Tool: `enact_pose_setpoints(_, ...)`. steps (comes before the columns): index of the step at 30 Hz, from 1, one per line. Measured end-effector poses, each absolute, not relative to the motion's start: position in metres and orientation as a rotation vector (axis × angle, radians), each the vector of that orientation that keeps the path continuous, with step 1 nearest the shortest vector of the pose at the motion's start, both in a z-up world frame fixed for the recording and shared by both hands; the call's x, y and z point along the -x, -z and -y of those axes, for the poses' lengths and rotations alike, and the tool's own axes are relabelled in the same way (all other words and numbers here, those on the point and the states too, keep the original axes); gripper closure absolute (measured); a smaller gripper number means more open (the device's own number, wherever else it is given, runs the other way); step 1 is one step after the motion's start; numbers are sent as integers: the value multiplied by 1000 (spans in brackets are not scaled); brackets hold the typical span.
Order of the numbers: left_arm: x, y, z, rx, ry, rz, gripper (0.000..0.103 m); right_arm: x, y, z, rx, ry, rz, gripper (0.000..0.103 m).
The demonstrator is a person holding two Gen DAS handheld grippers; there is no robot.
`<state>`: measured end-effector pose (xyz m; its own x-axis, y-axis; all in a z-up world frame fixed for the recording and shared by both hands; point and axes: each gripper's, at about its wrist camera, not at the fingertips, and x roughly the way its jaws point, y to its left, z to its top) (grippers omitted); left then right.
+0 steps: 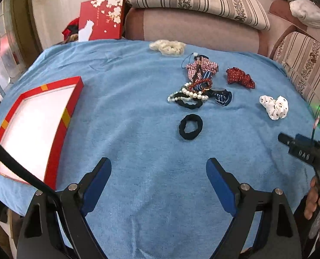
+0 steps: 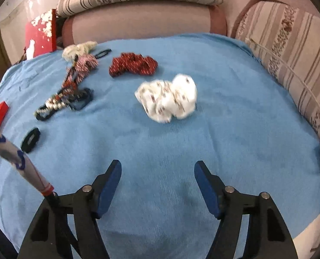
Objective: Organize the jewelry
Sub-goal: 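Grasp the black hair tie with the left tool while the right tool grasps the white cherry scrunchie, then carry both items into the red-rimmed tray and open both tools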
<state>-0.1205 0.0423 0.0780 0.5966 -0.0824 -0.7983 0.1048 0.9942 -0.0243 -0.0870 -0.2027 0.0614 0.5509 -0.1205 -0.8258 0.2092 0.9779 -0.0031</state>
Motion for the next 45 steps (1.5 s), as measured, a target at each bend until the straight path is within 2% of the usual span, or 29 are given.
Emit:
enact_pose_setpoints(2, 112, -75, -47, 2, 135, -959, 28, 79, -64, 202, -91, 176, -976, 29)
enact_pose_setpoints(4, 101, -72, -48, 25, 162, -996, 47, 73, -66, 200, -76, 166, -976, 29)
enact_pose_setpoints(5, 96, -72, -49, 36, 171, -1007, 48, 69, -67, 201, -69, 162, -976, 29)
enact_pose_setpoints(16, 34, -50, -27, 52, 296, -1065, 48, 38, -67, 222, -93, 178, -962, 27)
enact_pose_setpoints(27, 3, -22, -15, 85, 345, -1137, 48, 2, -41, 239, -172, 211, -1012, 26)
enact_pose_setpoints(28, 2, -21, -12, 78, 345, -1136, 48, 0, -40, 240, -176, 214, -1014, 28)
enact_pose_setpoints(29, 3, -21, -11, 71, 339, -1134, 50, -2, -39, 240, -173, 218, -1018, 39)
enact_pose_setpoints(30, 3, -21, -8, 59, 336, -1133, 68, -2, -38, 240, -171, 217, -1022, 59)
enact_pose_setpoints(31, 3, -20, -6, 43, 335, -1143, 101, -4, -37, 239, -168, 217, -1033, 70)
enact_pose_setpoints(32, 3, -19, -5, 37, 339, -1157, 98, -4, -37, 240, -170, 218, -1043, 80)
enact_pose_setpoints(34, 6, -23, -6, 48, 340, -1150, 98, -1, -41, 242, -187, 205, -1037, 85)
enact_pose_setpoints(45, 43, -87, -47, 56, 266, -985, 98, 36, -87, 199, -184, 55, -975, 87)
